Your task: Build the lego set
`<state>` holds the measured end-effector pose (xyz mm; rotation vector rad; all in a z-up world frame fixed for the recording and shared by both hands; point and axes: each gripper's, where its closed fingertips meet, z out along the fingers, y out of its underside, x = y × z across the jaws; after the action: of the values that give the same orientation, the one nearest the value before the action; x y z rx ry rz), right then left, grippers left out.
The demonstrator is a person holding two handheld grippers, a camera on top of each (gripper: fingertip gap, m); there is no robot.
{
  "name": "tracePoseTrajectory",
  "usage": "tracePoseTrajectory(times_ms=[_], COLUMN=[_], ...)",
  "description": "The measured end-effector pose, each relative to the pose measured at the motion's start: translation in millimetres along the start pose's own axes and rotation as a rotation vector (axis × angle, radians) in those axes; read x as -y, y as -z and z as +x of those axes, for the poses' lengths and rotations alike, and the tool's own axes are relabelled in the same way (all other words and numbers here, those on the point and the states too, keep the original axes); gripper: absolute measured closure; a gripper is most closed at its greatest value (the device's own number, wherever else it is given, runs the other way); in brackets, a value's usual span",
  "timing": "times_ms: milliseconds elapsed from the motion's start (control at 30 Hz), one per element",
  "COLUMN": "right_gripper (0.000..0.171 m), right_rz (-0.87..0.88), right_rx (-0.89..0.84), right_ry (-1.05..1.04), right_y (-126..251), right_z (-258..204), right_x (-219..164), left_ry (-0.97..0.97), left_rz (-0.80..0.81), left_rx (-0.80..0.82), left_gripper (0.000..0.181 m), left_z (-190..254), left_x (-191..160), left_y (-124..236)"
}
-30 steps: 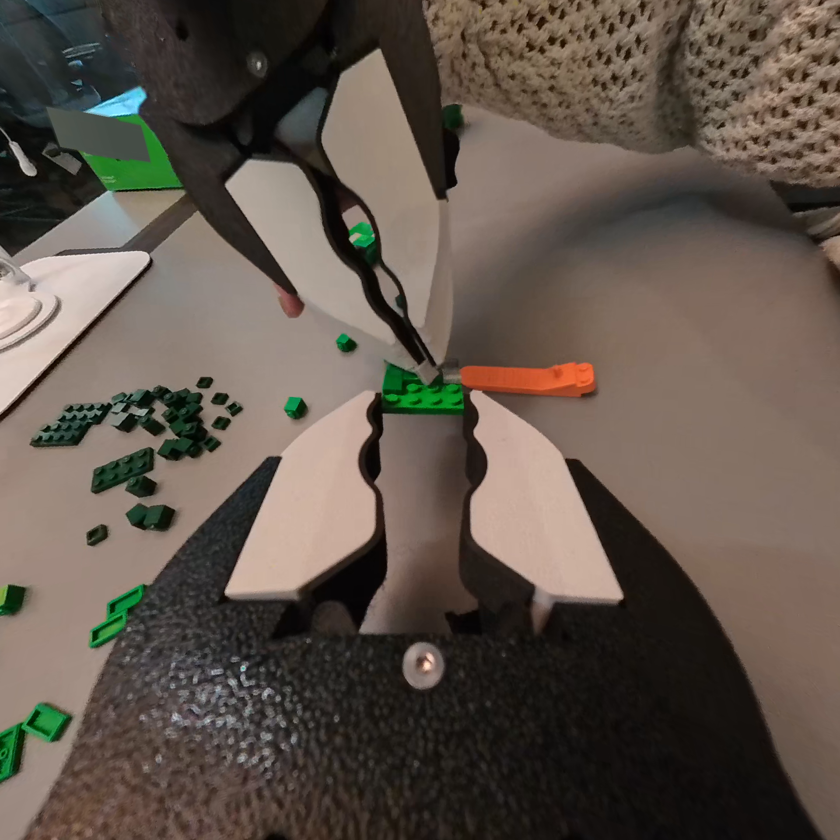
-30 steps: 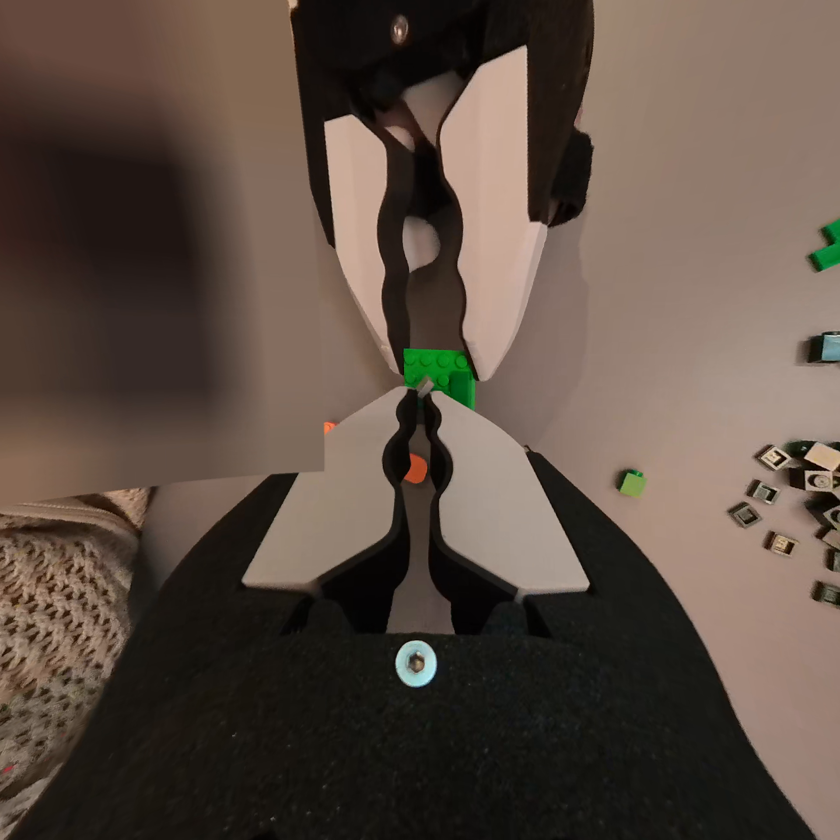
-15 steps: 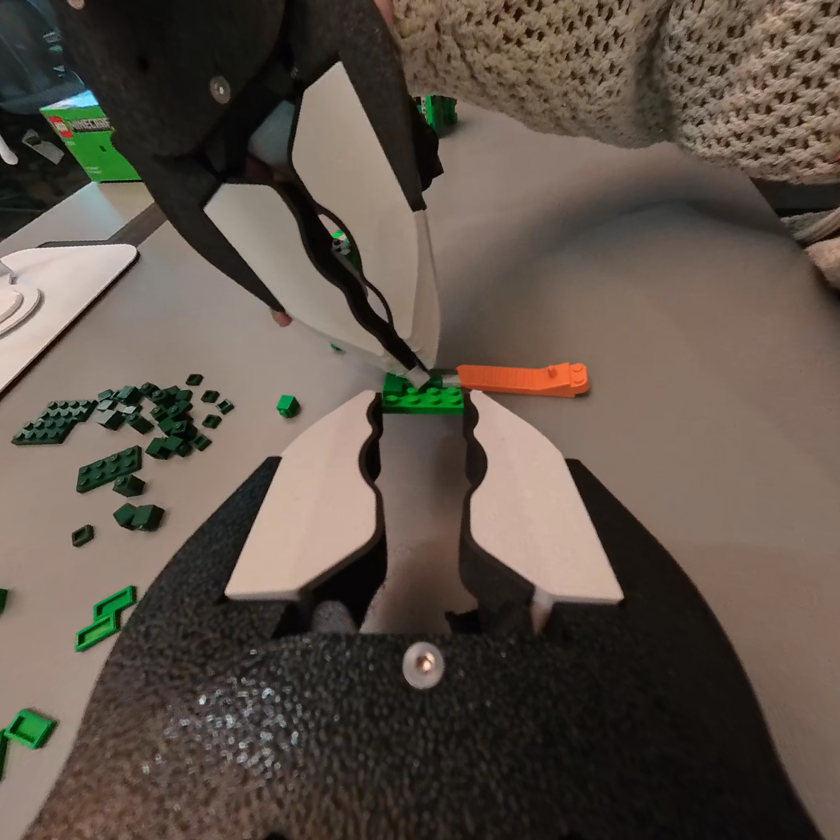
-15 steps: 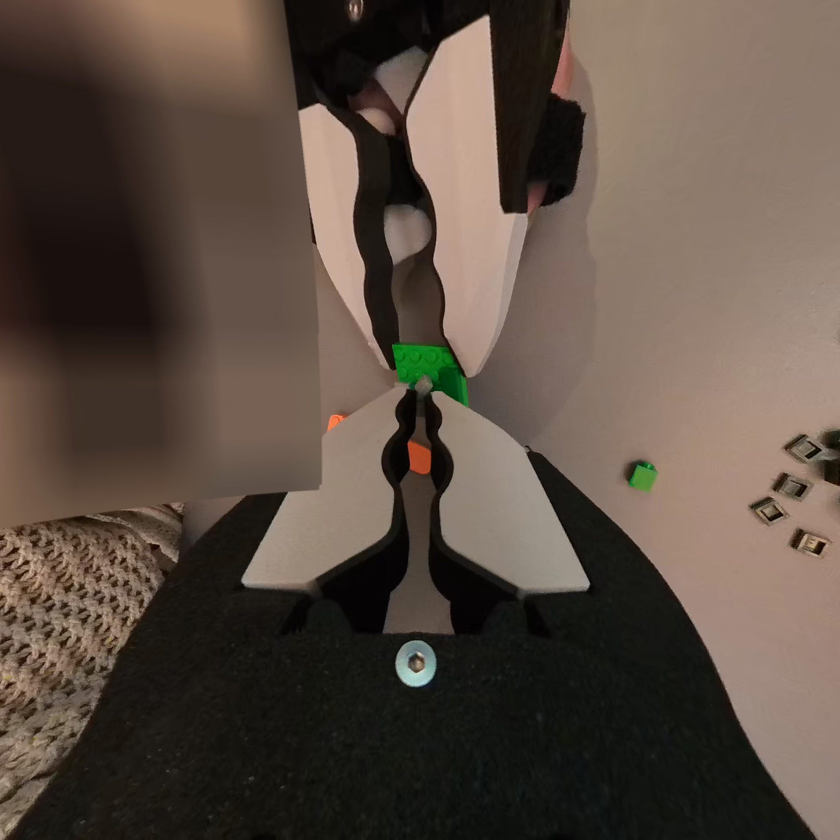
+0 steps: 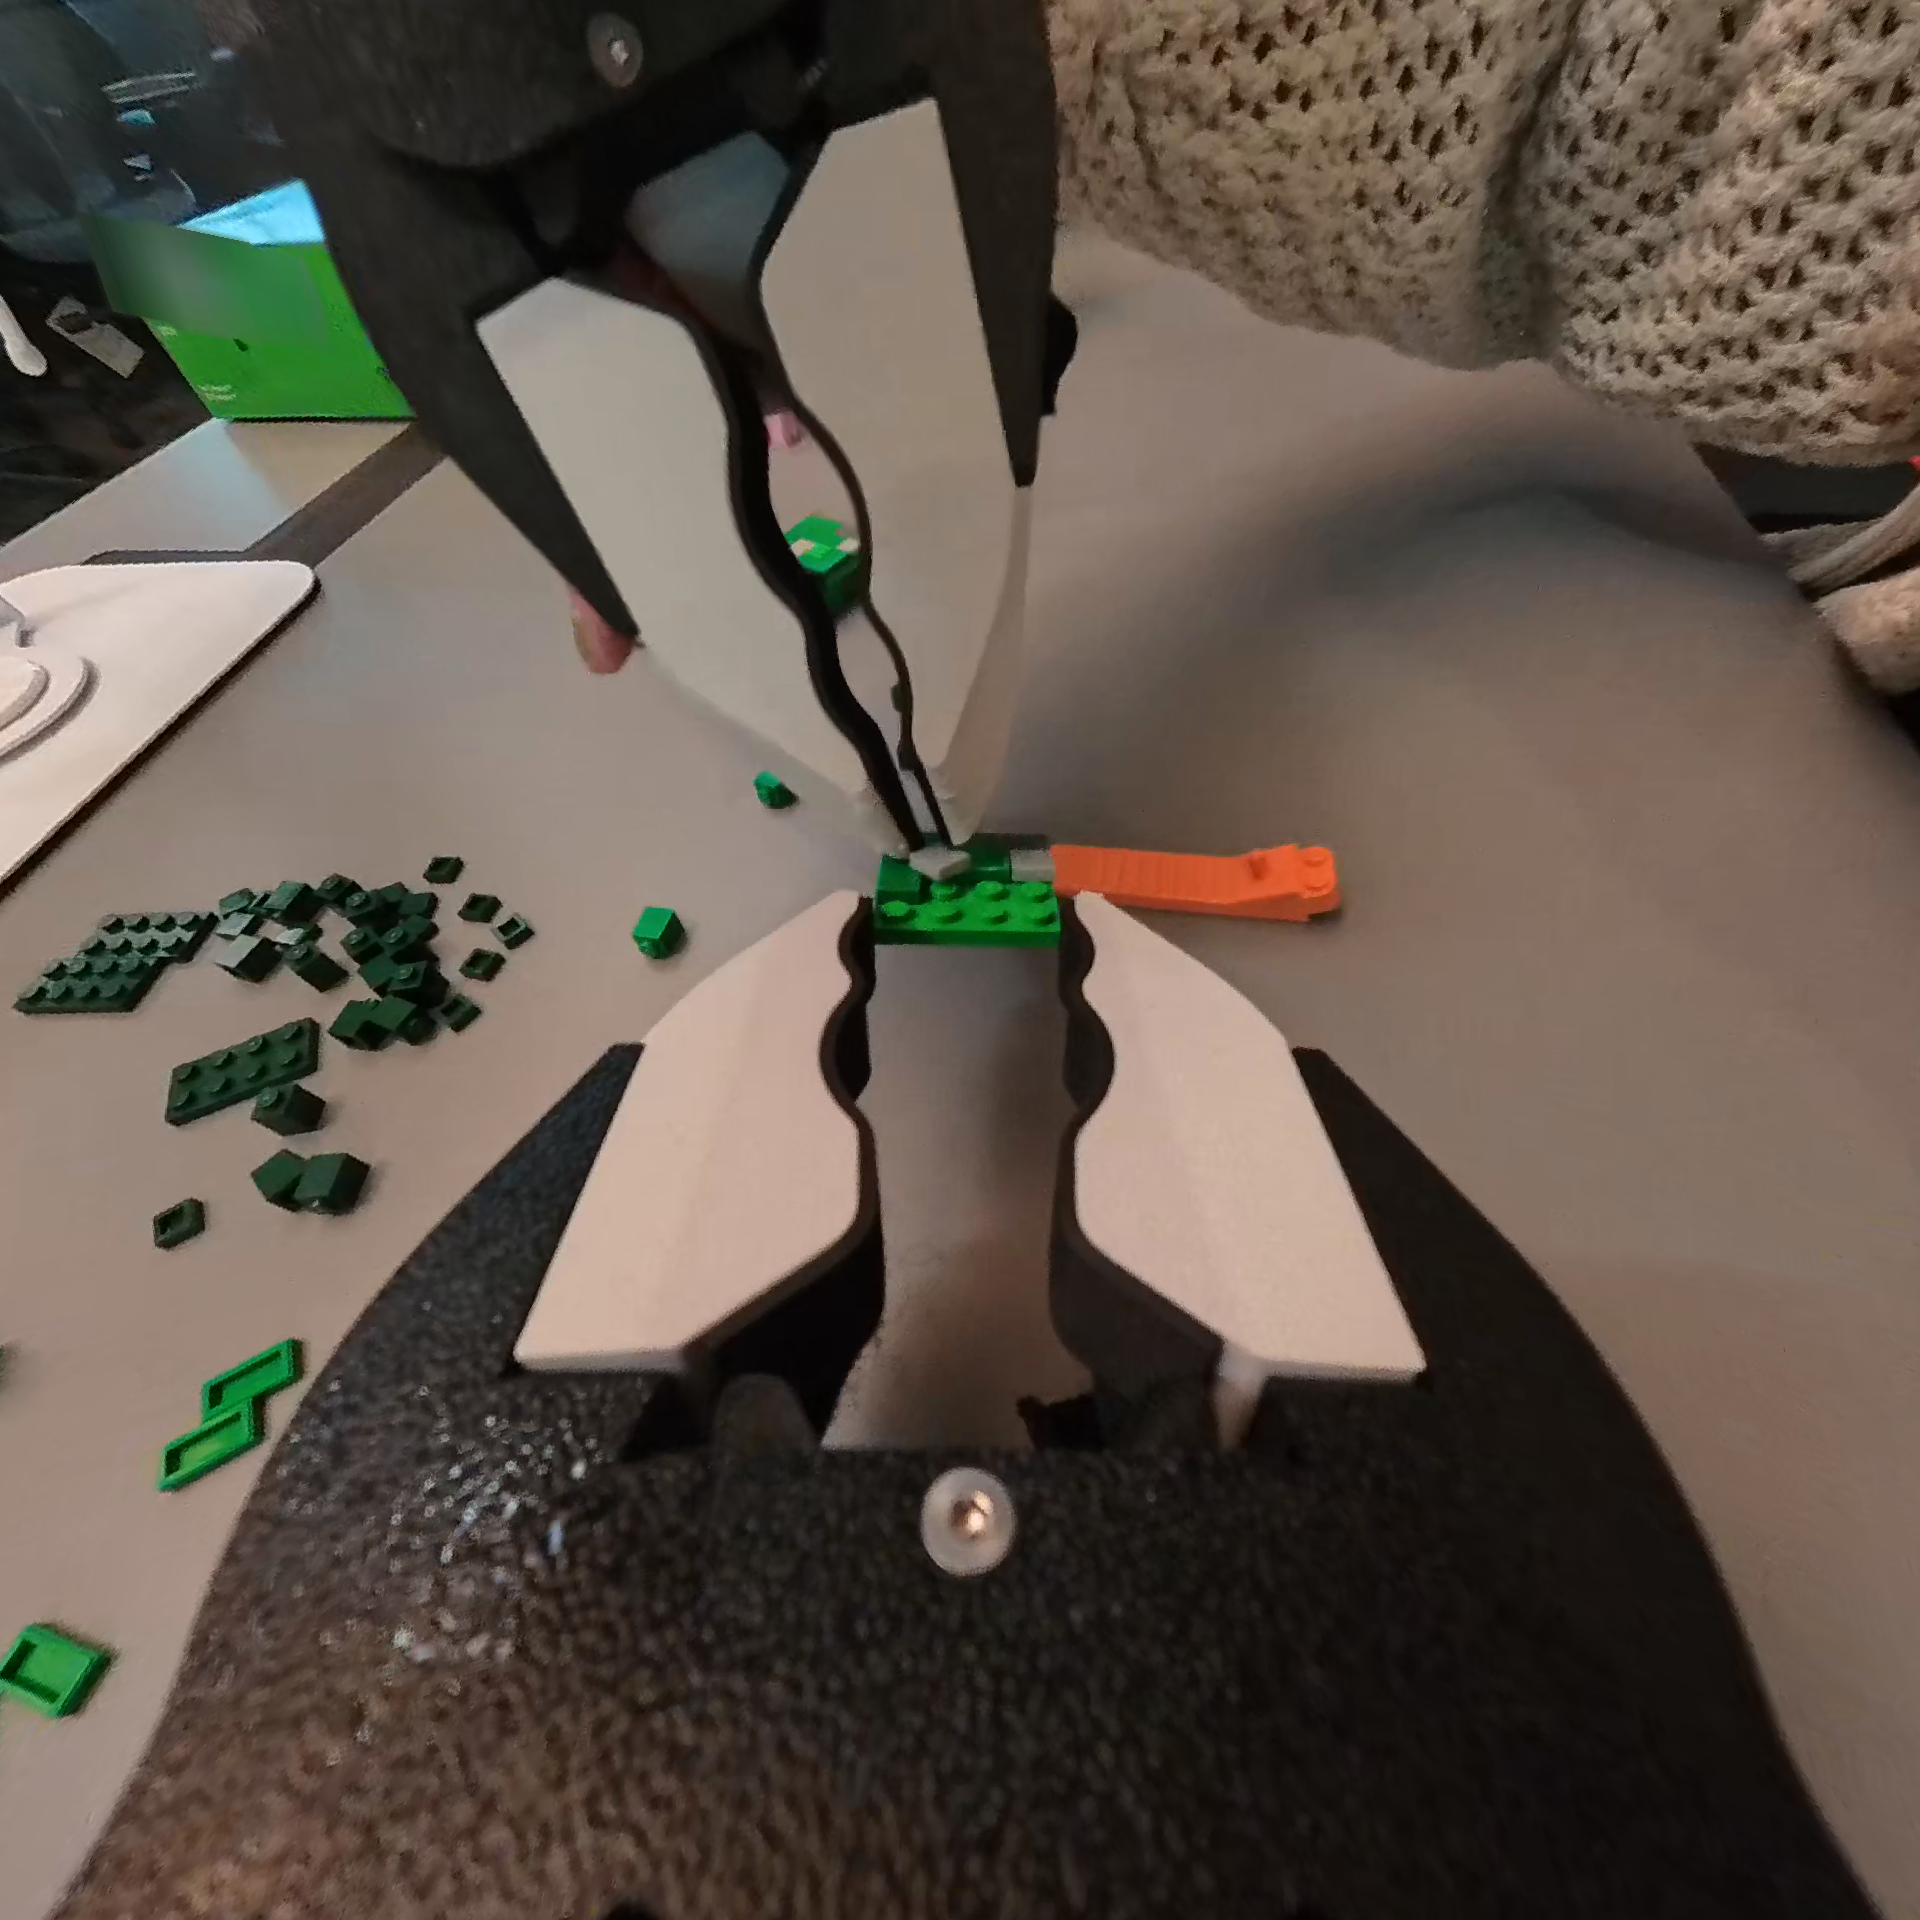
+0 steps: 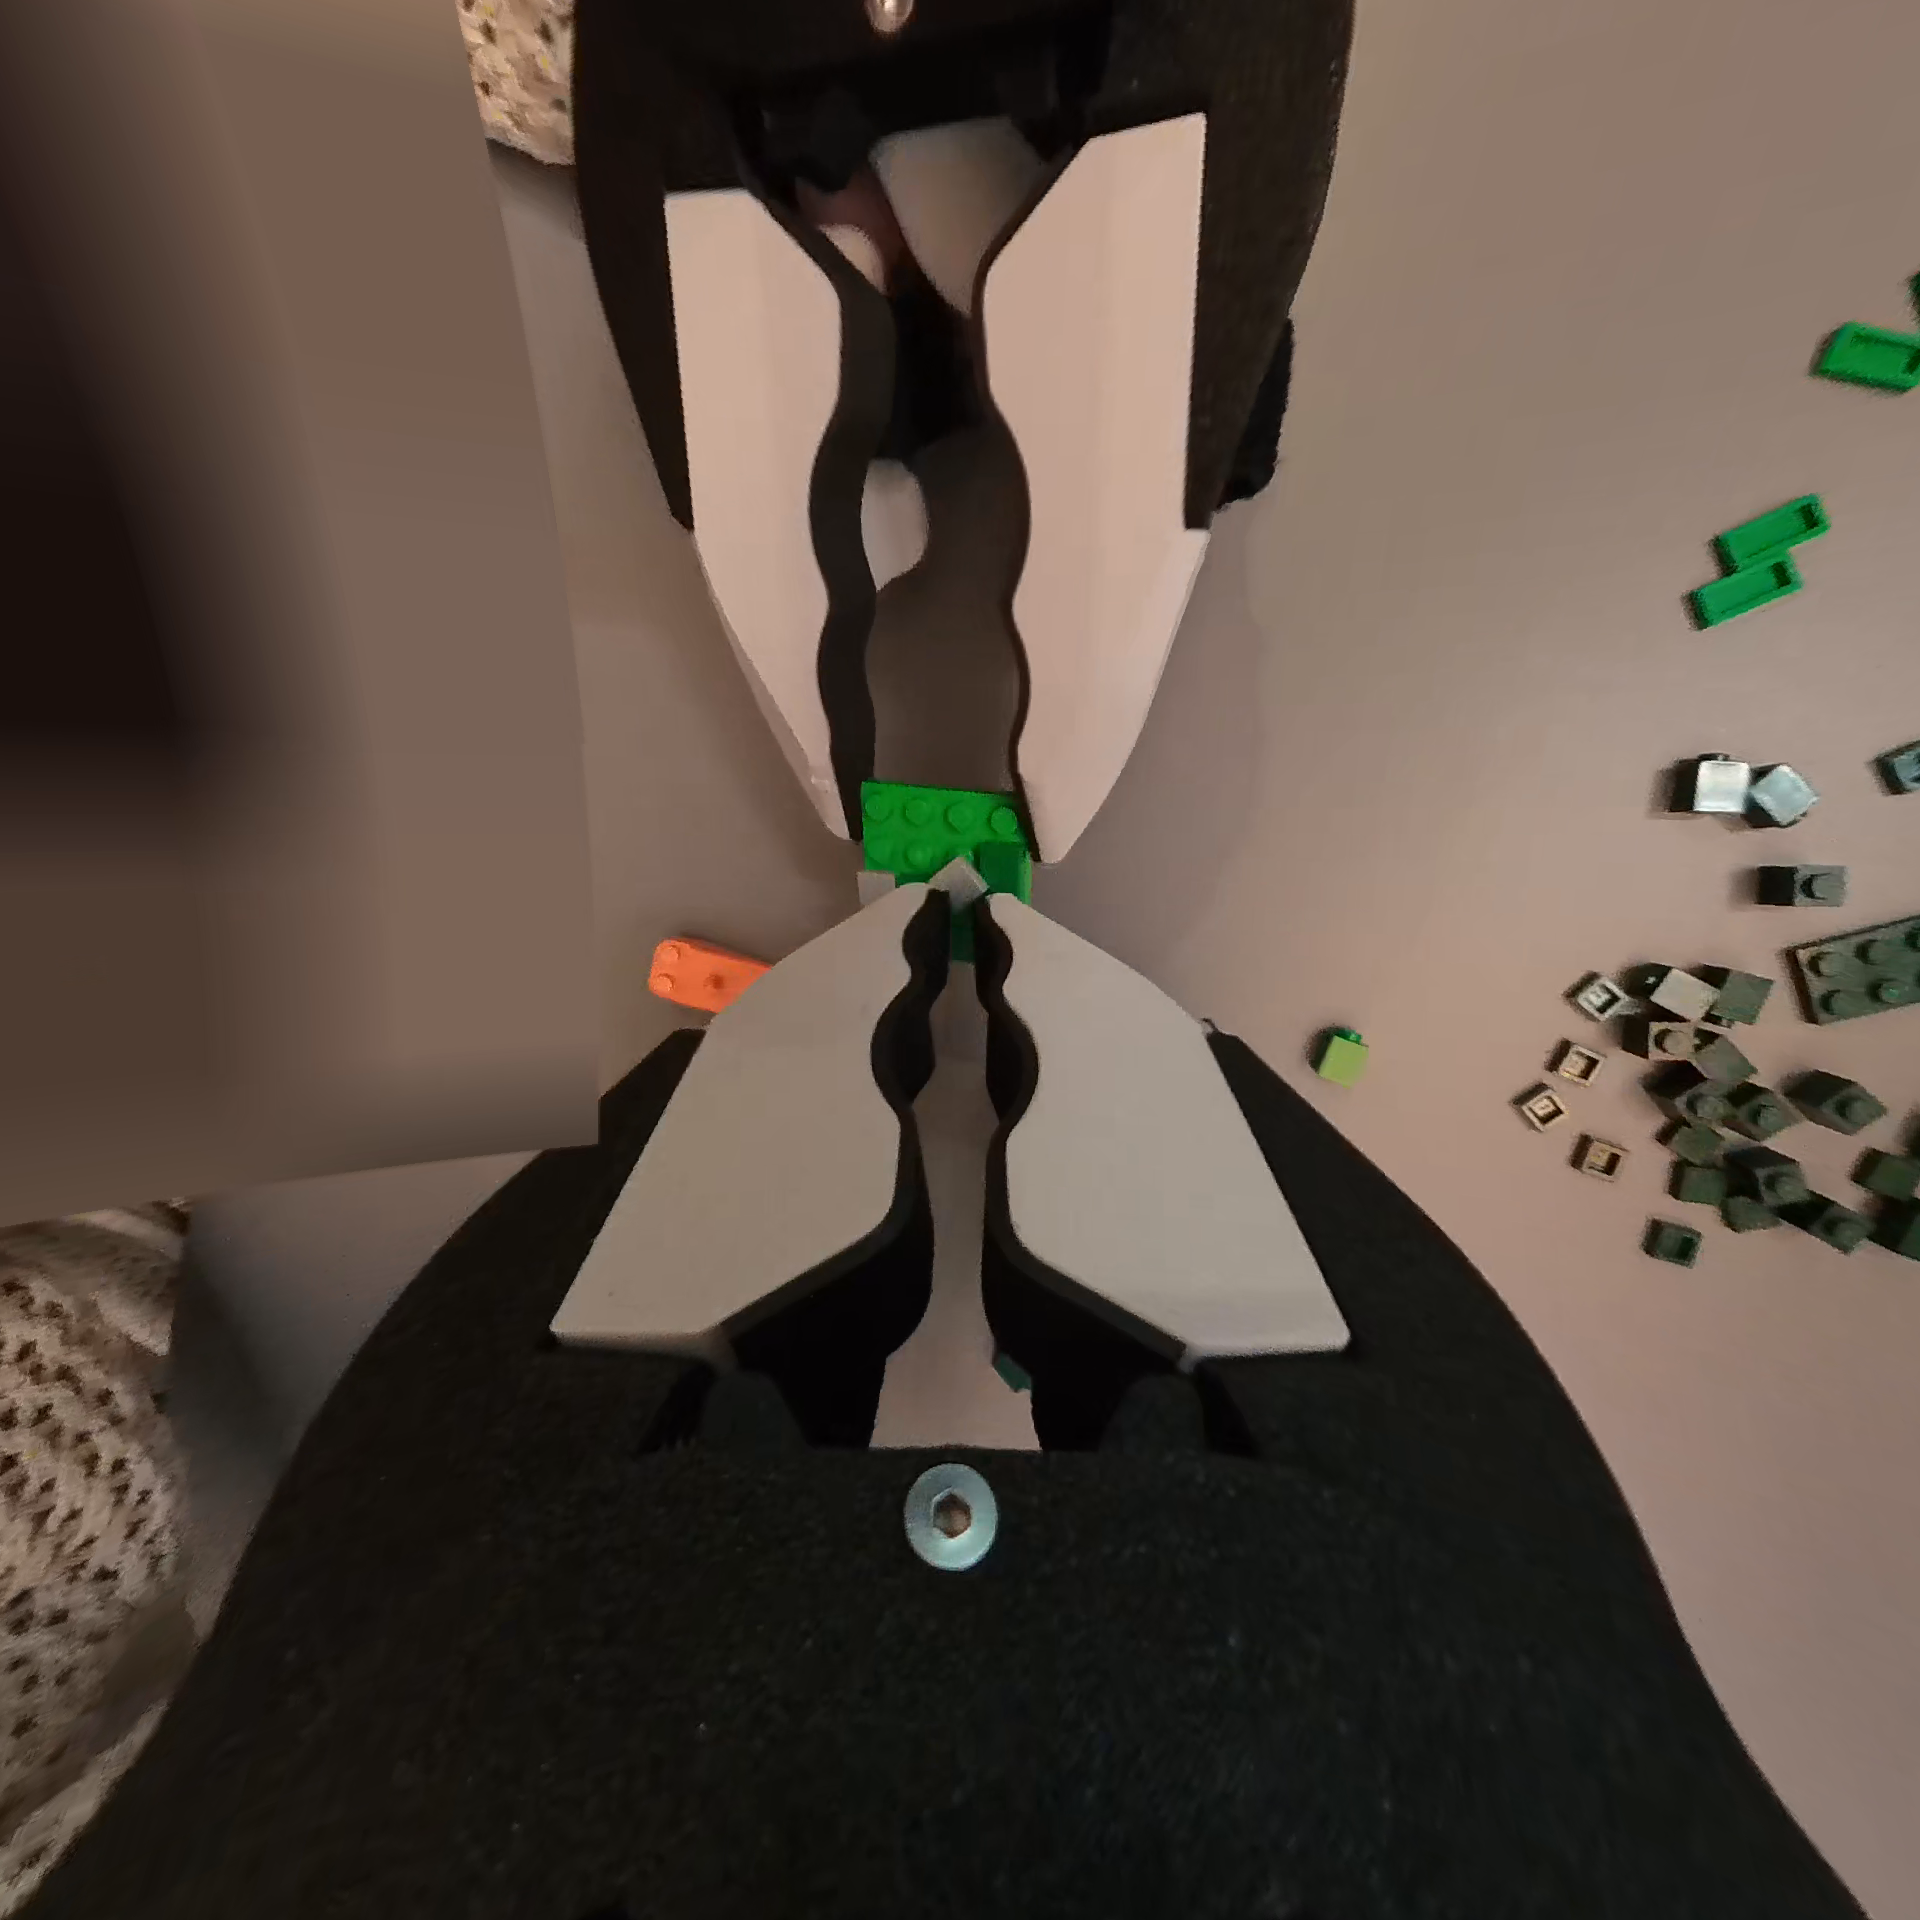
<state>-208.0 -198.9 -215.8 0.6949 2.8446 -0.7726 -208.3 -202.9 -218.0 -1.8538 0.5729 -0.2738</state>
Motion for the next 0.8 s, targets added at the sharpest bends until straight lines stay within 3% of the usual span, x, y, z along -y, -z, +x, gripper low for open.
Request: tracePoseTrajectory(times_ms=[33,200,433,600,800], right_gripper=[0.167,0.164,0.156,0.15,0.151], right_rz=[0.004,0.145,0.524,0.784,0.755], right_rx=[-0.021,-0.189,-0.744,-0.802,-0.735], right_ry=[0.007,0.008,-0.137,-0.213,-0.246], right_y=[1.0,15.9,52.3,40.7,20.7], right_z=[0.8,6.8,13.6,-7.5,-5.8], right_x=[-0.4,8.3,14.8,12.7,12.1], left_ry=[0.003,0.013,0.019,0.032,0.011], left_rz=[0.002,0.015,0.039,0.058,0.082], left_rx=[-0.001,0.001,0.028,0.025,-0.015], left_gripper=[0.148,0.148,0.148,0.148,0.148], left_z=[-0.2,-0.9,-4.1,-5.1,3.3], left_x=[0.3,1.9,5.0,7.0,11.2], left_y=[0.1,1.0,2.1,3.9,2.3])
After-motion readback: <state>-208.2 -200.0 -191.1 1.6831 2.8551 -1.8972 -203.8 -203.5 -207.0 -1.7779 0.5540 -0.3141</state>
